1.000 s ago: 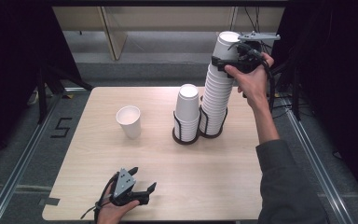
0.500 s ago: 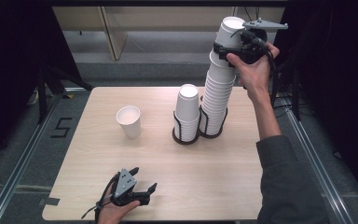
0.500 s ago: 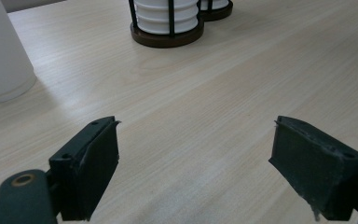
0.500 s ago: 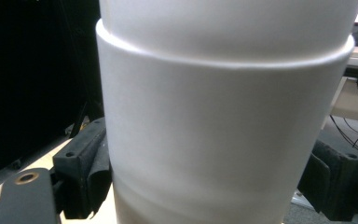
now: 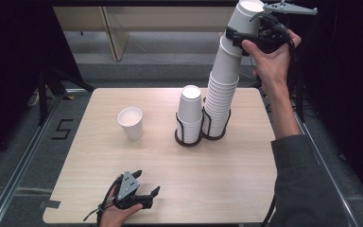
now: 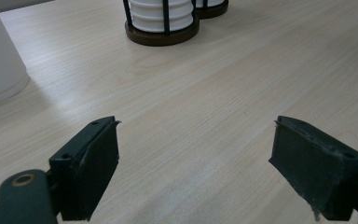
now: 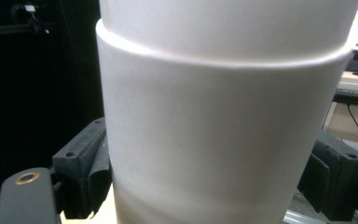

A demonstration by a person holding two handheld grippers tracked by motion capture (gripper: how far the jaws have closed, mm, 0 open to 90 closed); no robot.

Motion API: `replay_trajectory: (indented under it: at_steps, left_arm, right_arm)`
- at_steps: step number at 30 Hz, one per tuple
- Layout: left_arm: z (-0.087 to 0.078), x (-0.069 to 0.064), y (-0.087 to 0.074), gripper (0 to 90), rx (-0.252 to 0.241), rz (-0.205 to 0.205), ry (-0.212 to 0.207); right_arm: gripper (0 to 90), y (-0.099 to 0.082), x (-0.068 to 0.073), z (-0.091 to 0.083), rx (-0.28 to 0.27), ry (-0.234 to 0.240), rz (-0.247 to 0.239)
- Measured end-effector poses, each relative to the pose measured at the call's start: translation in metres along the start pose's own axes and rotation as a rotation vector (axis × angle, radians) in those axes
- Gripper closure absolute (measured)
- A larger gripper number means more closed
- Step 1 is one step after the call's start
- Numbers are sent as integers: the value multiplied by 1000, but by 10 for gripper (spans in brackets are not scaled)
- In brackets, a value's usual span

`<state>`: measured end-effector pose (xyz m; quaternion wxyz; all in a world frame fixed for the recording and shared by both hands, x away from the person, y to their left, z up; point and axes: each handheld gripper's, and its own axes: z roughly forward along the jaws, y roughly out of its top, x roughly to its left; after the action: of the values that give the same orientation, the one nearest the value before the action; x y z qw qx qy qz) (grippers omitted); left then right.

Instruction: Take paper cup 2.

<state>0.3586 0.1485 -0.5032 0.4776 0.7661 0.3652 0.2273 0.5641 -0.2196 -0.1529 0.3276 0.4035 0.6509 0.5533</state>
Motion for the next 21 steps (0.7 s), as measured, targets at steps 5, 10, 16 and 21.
replay_trajectory:
  at_steps: [5, 10, 16, 21]
  left_arm:
    - [0, -1, 0, 144, 2, 1, -3]
    - [0, 0, 0, 144, 2, 1, -1]
    - [0, 1, -1, 144, 7, -4, 1]
    - [1, 0, -1, 144, 6, -1, -3]
  right_arm:
    - [161, 4, -4, -14, -6, 1, -5]
    - [161, -5, -14, -31, 20, -2, 4]
    - [161, -19, -26, -49, 29, -6, -18]
    - [161, -26, -32, -63, 35, -3, -25]
